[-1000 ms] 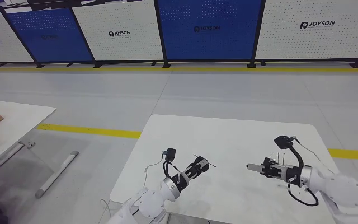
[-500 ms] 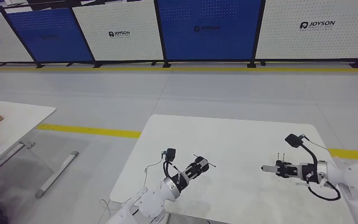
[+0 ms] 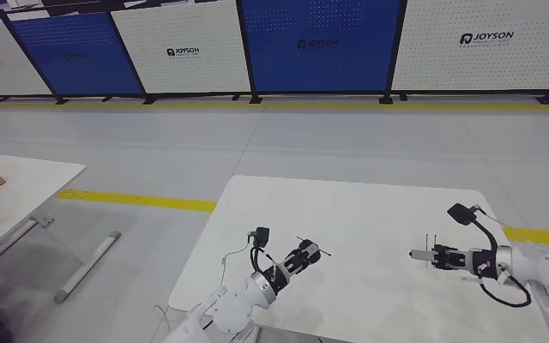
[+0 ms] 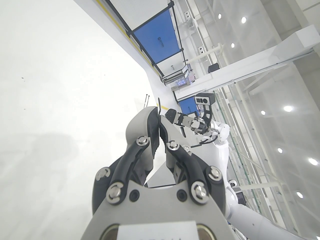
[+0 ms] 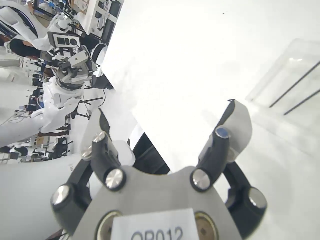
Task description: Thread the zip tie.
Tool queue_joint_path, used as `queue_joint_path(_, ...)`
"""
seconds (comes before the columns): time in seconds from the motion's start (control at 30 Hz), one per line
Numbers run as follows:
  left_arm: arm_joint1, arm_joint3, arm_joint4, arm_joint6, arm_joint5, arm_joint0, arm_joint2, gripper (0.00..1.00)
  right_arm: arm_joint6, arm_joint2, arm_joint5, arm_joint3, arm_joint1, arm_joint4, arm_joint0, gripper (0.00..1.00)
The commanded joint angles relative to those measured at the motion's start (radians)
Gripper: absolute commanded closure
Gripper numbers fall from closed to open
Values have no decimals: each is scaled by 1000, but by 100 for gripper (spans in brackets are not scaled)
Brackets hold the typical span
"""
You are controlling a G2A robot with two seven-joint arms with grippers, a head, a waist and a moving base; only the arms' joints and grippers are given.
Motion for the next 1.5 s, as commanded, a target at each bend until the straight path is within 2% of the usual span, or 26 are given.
queue_joint_path(0.0, 0, 0, 0, 0, 0, 0, 0, 100, 38, 10, 26, 2, 6, -24, 19, 0)
queue_joint_path(0.1, 0, 0, 0, 0, 0, 0, 0, 100, 68, 6, 81, 15, 11, -69, 65, 0)
queue_joint_path(0.17, 0, 0, 0, 0, 0, 0, 0, 100, 68, -25, 107, 38, 13, -97, 101, 0)
queue_joint_path(0.23, 0, 0, 0, 0, 0, 0, 0, 100, 68, -80, 143, 60, 12, -145, 142, 0)
queue_joint_path(0.37, 0, 0, 0, 0, 0, 0, 0, 100, 68, -219, 173, 147, -4, -187, 251, 0)
queue_joint_path(0.47, 0, 0, 0, 0, 0, 0, 0, 100, 48, -263, 163, 212, -21, -143, 289, 0)
queue_joint_path(0.93, 0, 0, 0, 0, 0, 0, 0, 100, 31, -269, 168, 206, -20, -168, 279, 0)
queue_joint_path(1.13, 0, 0, 0, 0, 0, 0, 0, 100, 50, -298, 262, 209, -21, -256, 318, 0)
queue_joint_path(1.27, 0, 0, 0, 0, 0, 0, 0, 100, 21, -386, 412, 236, -42, -381, 369, 0)
queue_joint_path(1.33, 0, 0, 0, 0, 0, 0, 0, 100, 15, -426, 417, 249, -55, -402, 389, 0)
queue_joint_path(1.47, 0, 0, 0, 0, 0, 0, 0, 100, 15, -426, 417, 249, -55, -402, 389, 0)
